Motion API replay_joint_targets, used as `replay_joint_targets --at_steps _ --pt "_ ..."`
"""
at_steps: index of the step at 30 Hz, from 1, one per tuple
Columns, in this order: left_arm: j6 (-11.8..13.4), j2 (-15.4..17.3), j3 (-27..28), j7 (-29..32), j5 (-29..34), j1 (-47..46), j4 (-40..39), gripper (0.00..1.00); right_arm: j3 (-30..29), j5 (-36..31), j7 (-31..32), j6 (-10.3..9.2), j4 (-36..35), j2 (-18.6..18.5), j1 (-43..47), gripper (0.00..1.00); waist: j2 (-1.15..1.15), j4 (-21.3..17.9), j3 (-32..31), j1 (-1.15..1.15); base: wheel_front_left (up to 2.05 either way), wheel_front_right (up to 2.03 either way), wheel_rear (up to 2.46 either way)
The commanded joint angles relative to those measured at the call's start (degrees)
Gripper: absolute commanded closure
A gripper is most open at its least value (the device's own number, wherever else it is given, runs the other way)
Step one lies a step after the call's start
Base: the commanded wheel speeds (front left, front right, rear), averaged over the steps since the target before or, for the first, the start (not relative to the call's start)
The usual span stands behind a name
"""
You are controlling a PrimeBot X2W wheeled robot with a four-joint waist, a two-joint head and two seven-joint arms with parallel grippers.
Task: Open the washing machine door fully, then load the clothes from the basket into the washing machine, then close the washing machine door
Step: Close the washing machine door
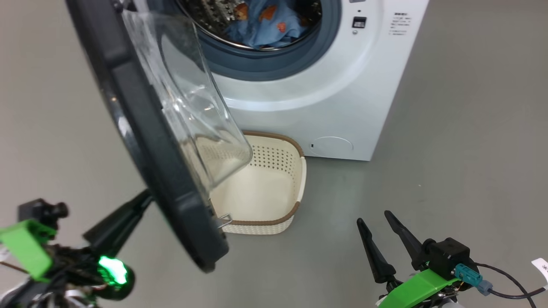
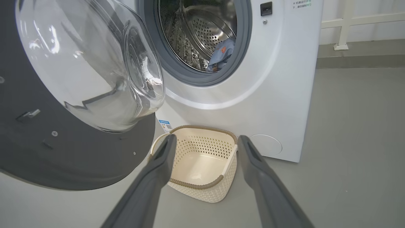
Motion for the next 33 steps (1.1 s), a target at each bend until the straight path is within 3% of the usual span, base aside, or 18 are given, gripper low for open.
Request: replay_joint_targets --at_steps 1,16,33 --pt "-0.8 0.8 0.3 -0.7 -0.6 -0.3 -1.1 1.0 1.3 0.4 -0.3 0.16 -1.4 0.3 -1.9 0.0 0.0 -0.9 0.4 0.0 0.0 0.0 0.0" --pt "-8.0 0.8 -11.5 -17.7 -2.1 -8.2 3.6 1.0 0.6 0.0 -0.3 0.16 -2.2 0.7 -2.4 0.0 0.0 -10.5 4.1 0.0 0.0 0.0 0.0" --pt "-8.3 0.8 -13.0 -30.2 3.8 -19.8 5.8 1.0 0.5 0.6 -0.3 0.16 -3.9 1.0 -4.9 0.0 0.0 -18.8 11.0 0.0 0.0 0.0 0.0"
